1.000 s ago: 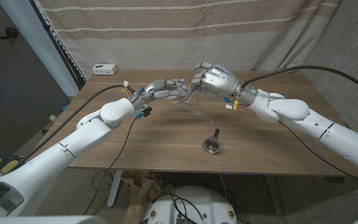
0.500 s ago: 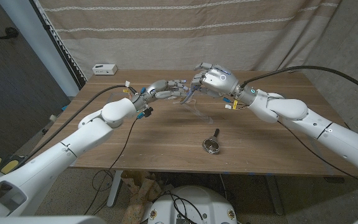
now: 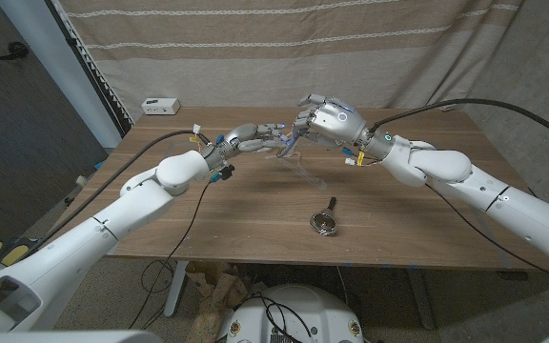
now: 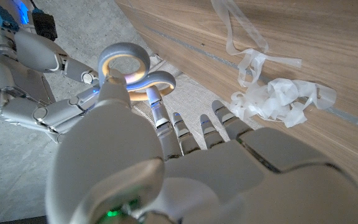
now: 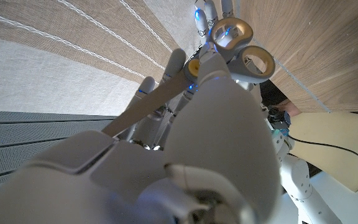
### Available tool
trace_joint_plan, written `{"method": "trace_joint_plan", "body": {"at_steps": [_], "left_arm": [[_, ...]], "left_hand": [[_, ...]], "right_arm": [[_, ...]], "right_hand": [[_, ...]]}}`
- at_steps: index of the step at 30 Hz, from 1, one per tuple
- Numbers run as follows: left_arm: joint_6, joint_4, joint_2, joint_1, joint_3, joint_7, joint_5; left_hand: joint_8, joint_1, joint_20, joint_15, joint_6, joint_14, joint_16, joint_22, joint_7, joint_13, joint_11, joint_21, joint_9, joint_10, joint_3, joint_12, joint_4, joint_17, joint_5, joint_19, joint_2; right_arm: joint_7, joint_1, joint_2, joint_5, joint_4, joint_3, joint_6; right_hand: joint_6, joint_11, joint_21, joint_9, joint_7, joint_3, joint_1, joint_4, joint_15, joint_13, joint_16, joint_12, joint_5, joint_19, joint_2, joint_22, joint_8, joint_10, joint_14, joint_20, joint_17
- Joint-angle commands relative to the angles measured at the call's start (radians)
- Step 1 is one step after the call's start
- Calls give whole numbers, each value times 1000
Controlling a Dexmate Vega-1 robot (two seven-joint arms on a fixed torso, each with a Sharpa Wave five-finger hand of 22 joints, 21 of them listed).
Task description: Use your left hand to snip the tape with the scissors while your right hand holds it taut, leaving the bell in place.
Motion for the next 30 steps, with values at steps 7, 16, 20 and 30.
{"method": "trace_joint_plan", "body": {"at_steps": [7,16,20,30], "left_arm": [[32,-16,9,-14,12,7,36],[52,-30,5,-37,33,4,75],[64,-43,7,-41,41,9,99],[97,-72,11,-39,48,20,130]], "left_hand": [[-4,18,1,-64,-25,-4,4,2,-13,0,0,1,6,-12,14,1,-6,2,-5,-5,5],[-4,20,0,-65,-25,-7,3,2,-10,-2,0,1,8,-15,16,1,-6,2,-6,-6,4],[-3,20,0,-64,-20,-8,4,2,-10,-2,-2,1,8,-16,17,1,-5,3,-7,-7,3],[-5,21,1,-66,-15,-9,4,2,-12,-4,-4,0,4,-17,19,2,-4,3,-8,-9,3]], "right_arm": [[-1,0,0,12,0,0,15],[5,5,3,7,-2,-3,24],[12,8,6,7,1,-3,23],[31,15,9,6,-2,-4,25]], "right_hand": [[10,-2,10,1,-2,0,56,5,-108,4,-5,10,5,-5,59,3,-1,8,15,-156,2],[10,-2,15,0,-3,-1,57,5,-108,6,-9,12,6,-6,60,3,-1,7,18,-156,3],[10,-1,18,0,-2,-1,57,5,-108,7,-10,13,6,-7,60,3,0,6,20,-156,4],[8,-3,24,0,-2,-2,56,4,-108,10,-14,16,6,-9,60,3,-1,5,21,-156,7]]}}
